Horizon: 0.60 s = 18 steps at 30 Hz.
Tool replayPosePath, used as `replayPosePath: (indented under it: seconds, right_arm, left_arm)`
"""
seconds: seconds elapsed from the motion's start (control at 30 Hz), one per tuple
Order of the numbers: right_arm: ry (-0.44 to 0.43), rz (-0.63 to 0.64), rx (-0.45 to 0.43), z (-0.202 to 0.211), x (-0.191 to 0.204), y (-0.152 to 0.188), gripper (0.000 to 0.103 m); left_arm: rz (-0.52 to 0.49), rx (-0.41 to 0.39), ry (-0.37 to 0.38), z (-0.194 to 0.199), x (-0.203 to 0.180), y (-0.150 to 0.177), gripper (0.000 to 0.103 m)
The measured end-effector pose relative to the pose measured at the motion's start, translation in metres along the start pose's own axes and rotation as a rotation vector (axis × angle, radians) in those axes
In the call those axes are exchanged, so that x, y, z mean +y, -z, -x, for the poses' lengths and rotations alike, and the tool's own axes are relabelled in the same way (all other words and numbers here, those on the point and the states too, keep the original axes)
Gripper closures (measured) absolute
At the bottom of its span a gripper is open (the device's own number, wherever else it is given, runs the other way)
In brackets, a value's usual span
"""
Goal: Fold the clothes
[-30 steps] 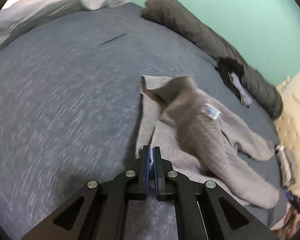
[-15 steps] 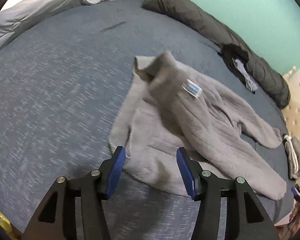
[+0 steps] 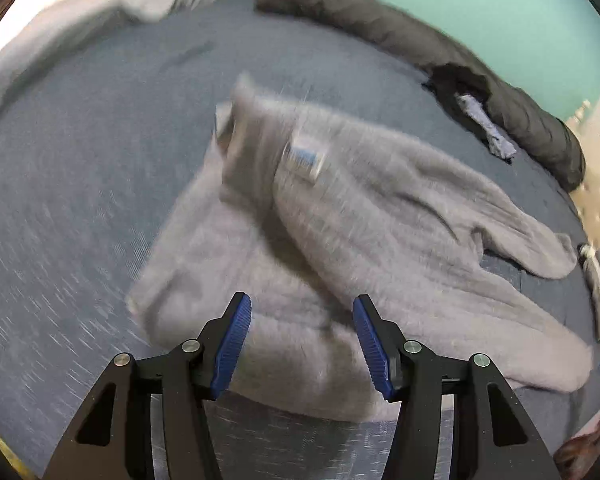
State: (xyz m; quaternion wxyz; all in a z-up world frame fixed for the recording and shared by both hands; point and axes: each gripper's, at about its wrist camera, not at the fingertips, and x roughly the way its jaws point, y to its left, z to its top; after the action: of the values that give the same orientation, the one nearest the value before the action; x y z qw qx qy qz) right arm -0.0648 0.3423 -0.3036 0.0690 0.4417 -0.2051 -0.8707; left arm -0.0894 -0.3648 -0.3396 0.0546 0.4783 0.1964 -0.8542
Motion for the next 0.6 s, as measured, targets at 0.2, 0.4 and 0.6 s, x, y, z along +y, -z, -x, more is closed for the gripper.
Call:
replayPosePath:
  seconds: [0.2,0.4,0.6]
  right_arm:
    - [-0.009,-0.009,0.016,-0.010,0.000,0.002,0.039]
    - [-0.006,0.004,0.023,-0.016,0.005,0.000,0.039]
    - [-0.007,0.006,0.026,-0.019,0.007,-0.002,0.039]
  left_arm:
    - [0.141,0.020,0.038,-0.019,0.022,0.000,0.046]
    - [0.289,-0.013,0.115,-0.028,0.036,-0.007,0.046]
    - [0.294,0.000,0.107,-0.034,0.039,-0.006,0.100]
